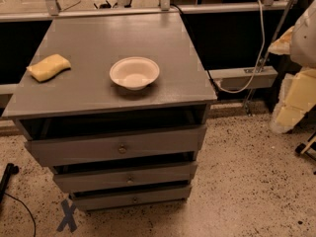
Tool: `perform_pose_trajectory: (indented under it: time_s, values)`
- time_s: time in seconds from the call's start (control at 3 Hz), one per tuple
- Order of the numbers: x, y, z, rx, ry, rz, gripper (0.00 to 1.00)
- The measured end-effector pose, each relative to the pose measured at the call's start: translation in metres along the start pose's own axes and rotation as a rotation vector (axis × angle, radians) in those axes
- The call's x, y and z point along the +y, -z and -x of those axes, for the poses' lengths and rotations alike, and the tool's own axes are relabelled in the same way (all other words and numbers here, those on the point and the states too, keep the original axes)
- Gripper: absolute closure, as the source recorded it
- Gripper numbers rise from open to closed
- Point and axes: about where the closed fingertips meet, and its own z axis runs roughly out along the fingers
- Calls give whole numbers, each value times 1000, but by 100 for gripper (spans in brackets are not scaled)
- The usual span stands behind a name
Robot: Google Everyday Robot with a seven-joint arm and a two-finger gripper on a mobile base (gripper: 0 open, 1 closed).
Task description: Open middle drawer
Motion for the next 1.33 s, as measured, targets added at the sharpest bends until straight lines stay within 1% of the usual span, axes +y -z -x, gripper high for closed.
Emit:
perform_pose_trajectory:
  time_s: [0.33,0.67,1.0,1.33]
  values:
    - [0,0,0,0,0,0,0]
    - [2,-19,-10,22,-24,34,0]
    - [24,-63,-35,-31,-28,85,0]
    - [78,-129,-51,-173,-23,116,0]
